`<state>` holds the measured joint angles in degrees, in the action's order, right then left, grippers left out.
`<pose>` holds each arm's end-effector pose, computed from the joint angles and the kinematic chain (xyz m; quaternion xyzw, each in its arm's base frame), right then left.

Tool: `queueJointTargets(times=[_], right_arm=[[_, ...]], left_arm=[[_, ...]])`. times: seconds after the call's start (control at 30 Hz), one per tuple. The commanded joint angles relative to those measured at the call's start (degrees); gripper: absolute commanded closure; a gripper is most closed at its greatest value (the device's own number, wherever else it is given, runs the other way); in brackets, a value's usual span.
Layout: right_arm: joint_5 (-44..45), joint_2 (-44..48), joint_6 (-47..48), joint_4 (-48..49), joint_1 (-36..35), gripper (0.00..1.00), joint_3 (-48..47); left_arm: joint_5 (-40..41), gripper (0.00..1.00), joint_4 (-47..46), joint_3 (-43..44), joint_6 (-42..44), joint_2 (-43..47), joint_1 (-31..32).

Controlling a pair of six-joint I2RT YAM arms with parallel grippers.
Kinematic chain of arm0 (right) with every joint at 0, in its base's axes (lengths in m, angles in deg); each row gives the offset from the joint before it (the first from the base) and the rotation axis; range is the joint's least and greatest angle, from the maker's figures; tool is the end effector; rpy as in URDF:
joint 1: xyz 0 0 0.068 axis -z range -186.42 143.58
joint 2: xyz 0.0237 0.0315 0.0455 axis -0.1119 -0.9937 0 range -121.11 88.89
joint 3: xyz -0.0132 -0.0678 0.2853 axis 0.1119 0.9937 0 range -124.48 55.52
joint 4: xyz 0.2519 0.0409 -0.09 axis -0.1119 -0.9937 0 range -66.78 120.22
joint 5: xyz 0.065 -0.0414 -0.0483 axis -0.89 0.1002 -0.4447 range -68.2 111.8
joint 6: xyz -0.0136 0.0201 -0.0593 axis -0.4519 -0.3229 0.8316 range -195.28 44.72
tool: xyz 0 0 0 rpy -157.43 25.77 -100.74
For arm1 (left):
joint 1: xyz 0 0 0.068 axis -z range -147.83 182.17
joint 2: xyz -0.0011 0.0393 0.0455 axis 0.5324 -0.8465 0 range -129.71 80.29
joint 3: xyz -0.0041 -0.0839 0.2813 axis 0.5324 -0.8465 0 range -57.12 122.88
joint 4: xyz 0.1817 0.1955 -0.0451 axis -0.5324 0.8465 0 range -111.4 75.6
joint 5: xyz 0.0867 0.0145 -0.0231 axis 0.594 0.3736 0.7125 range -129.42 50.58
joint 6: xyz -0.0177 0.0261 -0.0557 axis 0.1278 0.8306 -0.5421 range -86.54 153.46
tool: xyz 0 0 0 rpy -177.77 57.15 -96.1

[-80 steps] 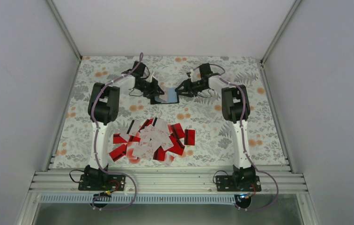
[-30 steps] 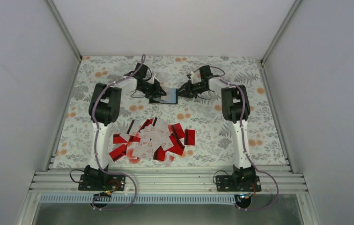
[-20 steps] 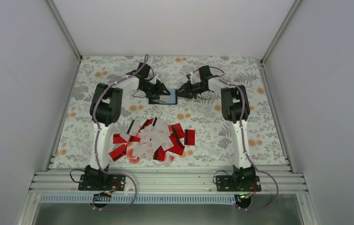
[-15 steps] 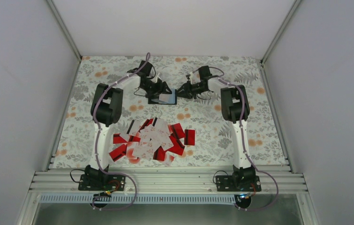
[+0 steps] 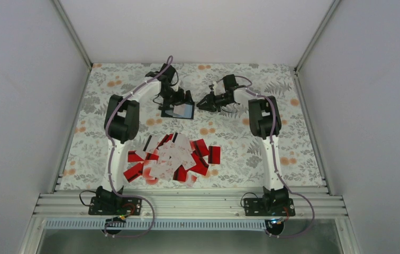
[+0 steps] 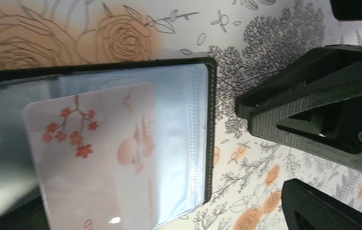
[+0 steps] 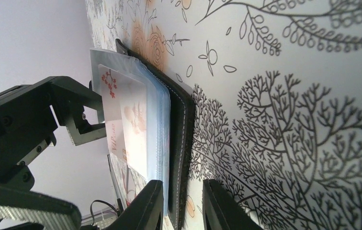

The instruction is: Put the credit cards into the card holder

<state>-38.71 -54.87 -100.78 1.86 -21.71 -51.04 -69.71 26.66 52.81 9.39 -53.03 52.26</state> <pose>0.5000 0.1815 0.0863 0.0311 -0.8504 -0.5253 0.0002 0.4710 -0.1990 0.1643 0.0090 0.9535 -0.2975 0.0473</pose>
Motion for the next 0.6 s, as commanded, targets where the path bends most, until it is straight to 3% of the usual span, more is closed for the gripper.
queueJointTargets(times=[0.0,0.23,0.57], right_arm=[[2.60,-3.00,-0.38,-0.72,-0.97,0.78,1.18],[2.61,-2.51,-0.21,-0.98,-1.33,0.78,1.35],[2.42,-2.40,-0.26,-1.06,-2.03,0.78,1.07]], left_arm=[[5.64,0.00,5.84,3.25,1.45,-1.09,0.28],[11.18,0.00,11.65,9.74,4.21,-3.43,1.25],[11.71,0.01,10.75,9.77,6.23,-4.89,1.58]])
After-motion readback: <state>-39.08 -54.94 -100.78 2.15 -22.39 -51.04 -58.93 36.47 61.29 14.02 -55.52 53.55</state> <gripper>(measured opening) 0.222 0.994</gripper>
